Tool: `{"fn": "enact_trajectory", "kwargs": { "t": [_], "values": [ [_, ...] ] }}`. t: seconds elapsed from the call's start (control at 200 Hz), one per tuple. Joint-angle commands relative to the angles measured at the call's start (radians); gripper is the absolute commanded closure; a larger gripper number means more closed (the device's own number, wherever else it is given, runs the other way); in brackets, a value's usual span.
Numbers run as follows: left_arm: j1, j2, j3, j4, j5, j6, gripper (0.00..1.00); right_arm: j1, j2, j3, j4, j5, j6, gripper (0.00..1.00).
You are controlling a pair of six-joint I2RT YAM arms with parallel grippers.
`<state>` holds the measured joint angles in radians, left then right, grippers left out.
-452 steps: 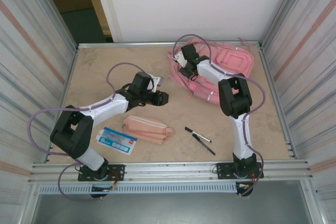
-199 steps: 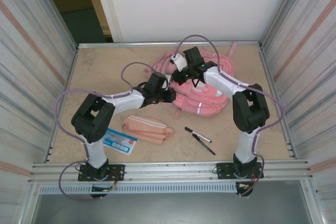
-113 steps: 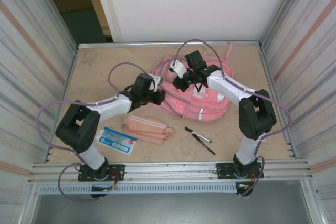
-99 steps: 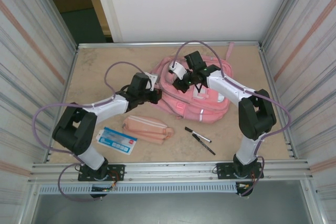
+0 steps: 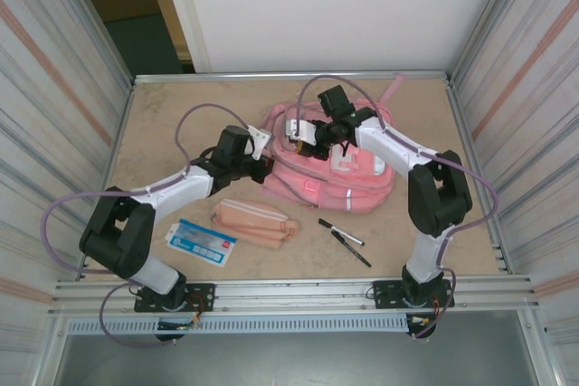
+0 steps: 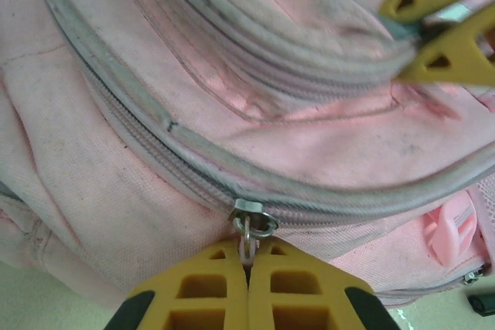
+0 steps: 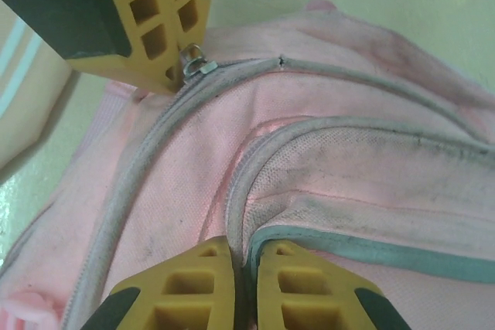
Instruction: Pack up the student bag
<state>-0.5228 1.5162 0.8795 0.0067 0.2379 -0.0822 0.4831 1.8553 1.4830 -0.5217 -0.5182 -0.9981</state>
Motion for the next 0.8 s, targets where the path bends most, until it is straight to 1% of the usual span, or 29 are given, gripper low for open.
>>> {"fn": "enact_trajectory", "kwargs": {
  "t": [0.0, 0.1, 0.125, 0.21, 0.296, 0.326, 0.401, 0.431, 0.471, 0.501, 0.526, 0.616, 0.656, 0.671, 0.687, 0.697, 0.702, 0.707, 0.712, 0.717, 0.727, 0.742, 0.752, 0.772, 0.797],
  "values": [
    [0.014, -0.078, -0.025, 0.029, 0.044, -0.006, 1.0, -0.056, 0.079, 0.12, 0.039, -0.129, -0.15, 1.0],
    [0.006, -0.069, -0.024, 0.033, 0.085, -0.039, 1.0, -0.055, 0.117, 0.139, 0.117, -0.149, -0.153, 1.0],
    [0.002, -0.066, -0.024, 0.039, 0.097, -0.049, 1.0, -0.05, 0.122, 0.134, 0.145, -0.158, -0.138, 0.97],
    [-0.024, -0.049, -0.022, 0.059, 0.111, -0.073, 1.0, -0.031, 0.124, 0.105, 0.223, -0.159, -0.079, 0.79],
    [-0.041, -0.025, -0.02, 0.102, 0.127, -0.108, 1.0, -0.008, 0.098, 0.039, 0.296, -0.114, -0.003, 0.74],
    [-0.041, -0.015, -0.017, 0.117, 0.141, -0.124, 1.0, -0.002, 0.08, 0.003, 0.34, -0.086, 0.049, 0.71],
    [-0.04, 0.009, 0.005, 0.125, 0.157, -0.151, 1.0, -0.001, 0.022, -0.097, 0.438, -0.019, 0.167, 0.69],
    [-0.041, 0.017, 0.016, 0.124, 0.164, -0.155, 1.0, -0.003, -0.005, -0.137, 0.478, 0.022, 0.228, 0.67],
    [-0.041, 0.025, 0.023, 0.128, 0.178, -0.157, 1.0, -0.002, -0.042, -0.183, 0.518, 0.095, 0.313, 0.61],
    [-0.043, 0.033, 0.031, 0.133, 0.187, -0.157, 1.0, -0.001, -0.076, -0.207, 0.524, 0.162, 0.382, 0.56],
    [-0.043, 0.039, 0.036, 0.138, 0.194, -0.156, 1.0, -0.001, -0.1, -0.219, 0.518, 0.227, 0.446, 0.54],
    [-0.045, 0.064, 0.068, 0.118, 0.213, -0.153, 1.0, -0.008, -0.179, -0.21, 0.38, 0.455, 0.694, 0.51],
    [-0.047, 0.071, 0.078, 0.107, 0.226, -0.152, 1.0, -0.019, -0.207, -0.189, 0.291, 0.541, 0.826, 0.46],
    [-0.049, 0.073, 0.079, 0.108, 0.23, -0.152, 1.0, -0.025, -0.216, -0.183, 0.255, 0.559, 0.88, 0.44],
    [-0.048, 0.073, 0.078, 0.109, 0.234, -0.152, 1.0, -0.031, -0.225, -0.174, 0.218, 0.569, 0.939, 0.34],
    [-0.05, 0.074, 0.078, 0.112, 0.236, -0.152, 1.0, -0.038, -0.229, -0.169, 0.193, 0.573, 0.978, 0.26],
    [-0.051, 0.073, 0.076, 0.113, 0.237, -0.152, 1.0, -0.039, -0.232, -0.168, 0.181, 0.572, 0.999, 0.19],
    [-0.051, 0.074, 0.075, 0.115, 0.236, -0.152, 1.0, -0.043, -0.236, -0.166, 0.17, 0.569, 1.02, 0.09],
    [-0.053, 0.074, 0.074, 0.115, 0.238, -0.152, 1.0, -0.049, -0.239, -0.164, 0.158, 0.568, 1.041, 0.04],
    [-0.053, 0.074, 0.074, 0.116, 0.239, -0.151, 1.0, -0.053, -0.242, -0.163, 0.148, 0.564, 1.061, 0.02],
    [-0.055, 0.075, 0.073, 0.12, 0.241, -0.15, 1.0, -0.06, -0.249, -0.16, 0.128, 0.557, 1.102, 0.0],
    [-0.058, 0.078, 0.071, 0.125, 0.241, -0.148, 1.0, -0.077, -0.26, -0.16, 0.09, 0.529, 1.183, 0.01],
    [-0.059, 0.078, 0.07, 0.127, 0.242, -0.148, 1.0, -0.081, -0.263, -0.161, 0.082, 0.525, 1.202, 0.01],
    [-0.061, 0.08, 0.067, 0.132, 0.243, -0.145, 1.0, -0.103, -0.274, -0.168, 0.056, 0.468, 1.271, 0.01],
    [-0.064, 0.084, 0.065, 0.136, 0.244, -0.14, 1.0, -0.132, -0.287, -0.193, 0.05, 0.362, 1.341, 0.01]
  ]
}}
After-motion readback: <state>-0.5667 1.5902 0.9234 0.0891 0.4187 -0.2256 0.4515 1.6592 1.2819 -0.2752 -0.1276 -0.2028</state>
